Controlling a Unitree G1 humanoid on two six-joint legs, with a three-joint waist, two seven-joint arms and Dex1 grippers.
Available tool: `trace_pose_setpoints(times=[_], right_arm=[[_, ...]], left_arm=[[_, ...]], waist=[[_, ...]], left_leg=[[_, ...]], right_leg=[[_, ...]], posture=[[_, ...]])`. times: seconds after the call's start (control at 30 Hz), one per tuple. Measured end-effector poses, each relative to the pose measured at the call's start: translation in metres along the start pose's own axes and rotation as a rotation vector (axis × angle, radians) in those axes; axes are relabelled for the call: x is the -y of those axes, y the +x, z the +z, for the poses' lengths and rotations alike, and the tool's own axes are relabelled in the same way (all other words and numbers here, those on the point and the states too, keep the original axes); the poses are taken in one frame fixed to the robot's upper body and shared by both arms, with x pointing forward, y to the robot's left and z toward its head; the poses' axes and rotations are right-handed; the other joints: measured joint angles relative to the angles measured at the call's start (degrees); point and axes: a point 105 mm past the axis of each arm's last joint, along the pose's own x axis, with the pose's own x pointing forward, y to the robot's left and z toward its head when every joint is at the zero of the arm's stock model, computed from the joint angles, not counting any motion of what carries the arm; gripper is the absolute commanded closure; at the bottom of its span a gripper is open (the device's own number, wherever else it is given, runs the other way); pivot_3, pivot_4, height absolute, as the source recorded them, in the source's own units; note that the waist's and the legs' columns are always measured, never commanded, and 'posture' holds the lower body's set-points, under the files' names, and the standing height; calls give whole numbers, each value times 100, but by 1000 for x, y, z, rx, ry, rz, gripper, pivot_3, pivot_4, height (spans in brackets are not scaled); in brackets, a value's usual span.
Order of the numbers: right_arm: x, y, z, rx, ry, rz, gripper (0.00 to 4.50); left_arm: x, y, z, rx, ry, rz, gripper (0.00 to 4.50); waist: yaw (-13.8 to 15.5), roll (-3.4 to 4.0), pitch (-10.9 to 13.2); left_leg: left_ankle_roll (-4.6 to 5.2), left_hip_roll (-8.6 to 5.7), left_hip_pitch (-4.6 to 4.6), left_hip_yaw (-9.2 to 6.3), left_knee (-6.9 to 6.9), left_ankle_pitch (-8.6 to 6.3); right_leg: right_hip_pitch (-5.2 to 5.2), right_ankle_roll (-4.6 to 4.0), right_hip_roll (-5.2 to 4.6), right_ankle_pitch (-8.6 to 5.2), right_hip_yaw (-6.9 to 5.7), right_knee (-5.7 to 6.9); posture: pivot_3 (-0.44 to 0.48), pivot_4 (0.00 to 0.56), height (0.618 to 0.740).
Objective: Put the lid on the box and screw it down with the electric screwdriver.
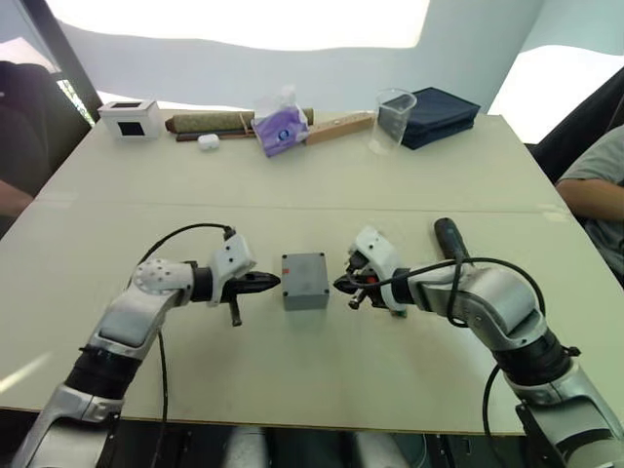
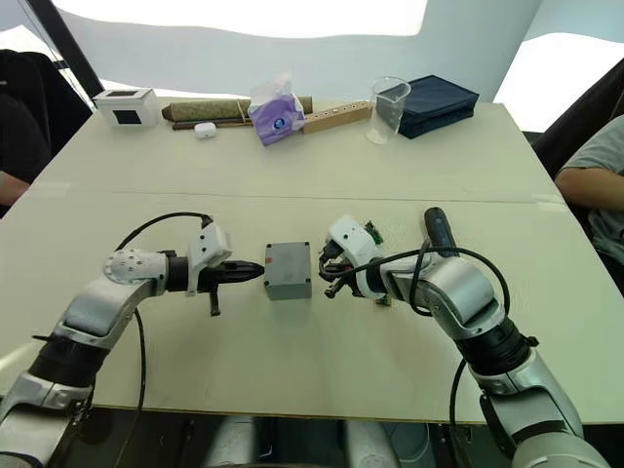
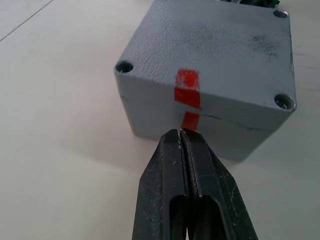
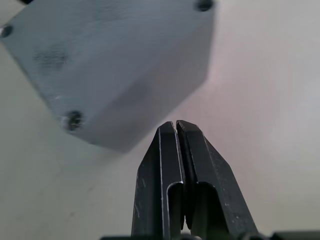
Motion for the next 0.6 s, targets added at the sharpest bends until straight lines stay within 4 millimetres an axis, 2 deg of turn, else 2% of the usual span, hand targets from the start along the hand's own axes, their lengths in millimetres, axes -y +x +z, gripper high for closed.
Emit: trace_pose_setpoints(times=[0.27,0.4,0.5,0.6], right_arm=[[-15,-3,-2,-3,2,58,4467],[-15,-6,0,4,-7,60,4467],[-2,-15,4,3,-30,18,4467],[26,-25,16,29,-39,-85,4467]], left_arm=[[-11,12,-3,-11,21,14,4500],[-13,12,-9,-32,29,15,4500],[-8,-2,-14,-71,43,-32,4500],[15,-22,-20,-102,27,-149,4500]], waist=[[-17,0,0],[-27,0,0],[-57,0,0],[-51,1,0]], left_leg=[[0,0,0,-4,0,0],[0,1,0,-5,0,0],[1,2,1,0,0,0],[0,3,4,0,-3,0]], right_leg=[[0,0,2,0,-2,4],[-1,0,2,0,-2,6],[-3,0,2,0,1,6],[-4,-1,2,-1,1,10]], posture=[[0,150,740],[0,150,740],[0,150,740],[0,150,740]])
